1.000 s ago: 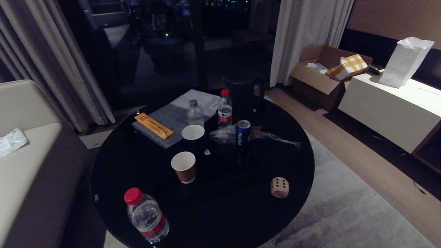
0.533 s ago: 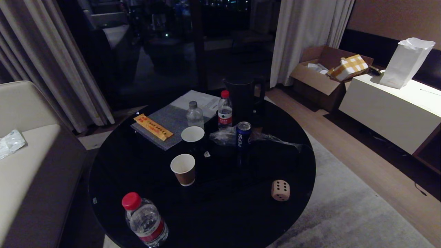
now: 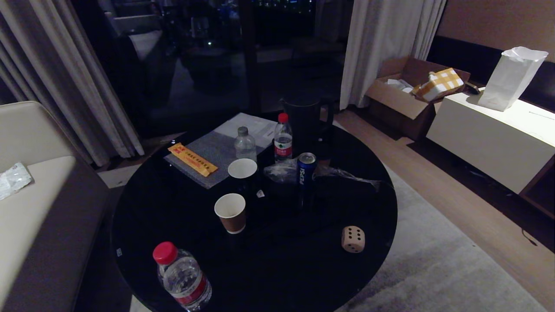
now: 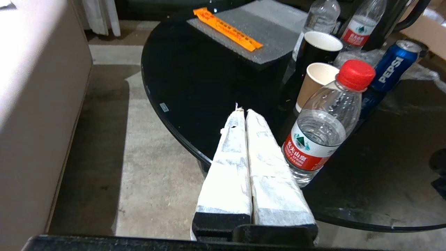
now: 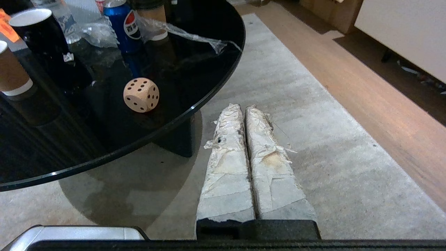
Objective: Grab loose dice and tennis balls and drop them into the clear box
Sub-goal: Pick up toys out of the box
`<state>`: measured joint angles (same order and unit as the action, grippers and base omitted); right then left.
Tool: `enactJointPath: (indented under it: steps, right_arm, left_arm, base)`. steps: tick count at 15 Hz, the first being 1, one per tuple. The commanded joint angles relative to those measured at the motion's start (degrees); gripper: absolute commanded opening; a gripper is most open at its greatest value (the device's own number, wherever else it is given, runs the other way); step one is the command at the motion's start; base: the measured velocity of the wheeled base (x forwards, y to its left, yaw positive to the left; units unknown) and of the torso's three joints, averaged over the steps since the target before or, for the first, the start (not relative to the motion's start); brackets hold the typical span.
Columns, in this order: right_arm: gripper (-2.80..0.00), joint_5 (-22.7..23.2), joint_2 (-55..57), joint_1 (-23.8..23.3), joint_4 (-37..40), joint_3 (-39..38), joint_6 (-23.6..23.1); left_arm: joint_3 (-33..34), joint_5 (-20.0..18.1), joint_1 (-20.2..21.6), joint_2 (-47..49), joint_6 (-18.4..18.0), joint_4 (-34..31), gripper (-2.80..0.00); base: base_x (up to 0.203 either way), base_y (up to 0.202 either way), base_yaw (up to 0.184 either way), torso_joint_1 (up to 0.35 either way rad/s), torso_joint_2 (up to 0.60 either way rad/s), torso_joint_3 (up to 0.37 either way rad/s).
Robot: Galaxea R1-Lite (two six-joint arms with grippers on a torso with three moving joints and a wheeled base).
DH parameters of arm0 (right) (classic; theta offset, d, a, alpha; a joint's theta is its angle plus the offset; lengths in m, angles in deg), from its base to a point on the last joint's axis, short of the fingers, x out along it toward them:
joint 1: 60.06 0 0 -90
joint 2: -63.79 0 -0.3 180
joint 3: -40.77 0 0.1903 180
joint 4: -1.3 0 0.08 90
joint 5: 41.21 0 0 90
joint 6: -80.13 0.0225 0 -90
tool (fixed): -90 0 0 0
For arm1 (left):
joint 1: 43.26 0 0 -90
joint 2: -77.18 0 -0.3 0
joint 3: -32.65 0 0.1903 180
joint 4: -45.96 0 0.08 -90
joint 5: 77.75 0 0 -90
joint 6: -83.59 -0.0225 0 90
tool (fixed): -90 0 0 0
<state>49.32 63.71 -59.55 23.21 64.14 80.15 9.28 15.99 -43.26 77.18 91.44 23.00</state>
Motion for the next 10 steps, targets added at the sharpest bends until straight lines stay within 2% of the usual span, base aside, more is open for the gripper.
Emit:
enactJointPath:
  steps: [1, 10]
  right_arm:
    - [-2.80, 0.01, -0.01, 0.02, -0.04, -0.53, -0.01]
    - [-2.80, 0.00, -0.01, 0.02, -0.13, -0.53, 0.06]
  left_arm:
    - [0.09, 0.04, 0.00, 0.09, 0.03, 0.02, -2.80]
    - [0.09, 0.04, 0.00, 0.09, 0.06, 0.02, -2.80]
  base:
    - [0.000, 0.000, 0.000, 0.002, 0.00, -0.115]
    - [0.000, 0.000, 0.000, 0.001, 0.00, -0.186]
